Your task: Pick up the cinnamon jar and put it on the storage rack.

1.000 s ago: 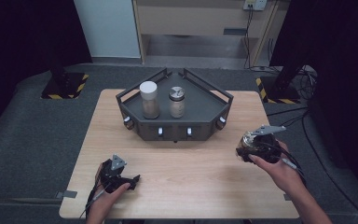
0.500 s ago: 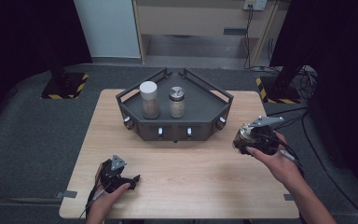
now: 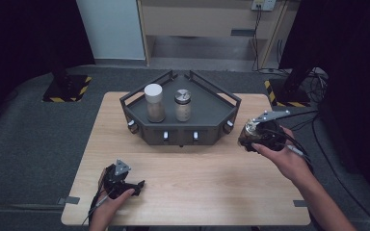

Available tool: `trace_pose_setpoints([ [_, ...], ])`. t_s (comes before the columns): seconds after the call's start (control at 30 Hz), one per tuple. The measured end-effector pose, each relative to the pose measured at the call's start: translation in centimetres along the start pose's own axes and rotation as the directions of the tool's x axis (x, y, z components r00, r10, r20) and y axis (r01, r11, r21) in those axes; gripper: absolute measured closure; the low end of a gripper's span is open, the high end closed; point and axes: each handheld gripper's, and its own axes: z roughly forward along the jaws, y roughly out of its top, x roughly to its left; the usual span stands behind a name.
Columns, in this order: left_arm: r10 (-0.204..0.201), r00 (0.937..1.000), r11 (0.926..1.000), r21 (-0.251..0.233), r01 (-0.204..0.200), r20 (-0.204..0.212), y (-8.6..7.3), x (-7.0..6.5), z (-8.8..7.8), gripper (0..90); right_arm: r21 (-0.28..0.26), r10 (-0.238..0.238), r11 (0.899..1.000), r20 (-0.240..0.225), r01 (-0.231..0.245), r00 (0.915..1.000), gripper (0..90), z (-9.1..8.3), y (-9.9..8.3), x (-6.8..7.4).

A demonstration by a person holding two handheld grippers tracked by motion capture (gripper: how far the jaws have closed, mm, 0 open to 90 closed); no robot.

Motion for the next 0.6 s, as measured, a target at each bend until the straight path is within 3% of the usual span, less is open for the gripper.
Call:
trace_pose_setpoints([
  [0.6,0.0,1.0,1.0,0.0,0.0,0.0,0.0,0.0,0.0,0.0,-0.035,0.003,0.999,-0.008,-0.004,1.0,31.1,0.0,3.1,-0.2],
])
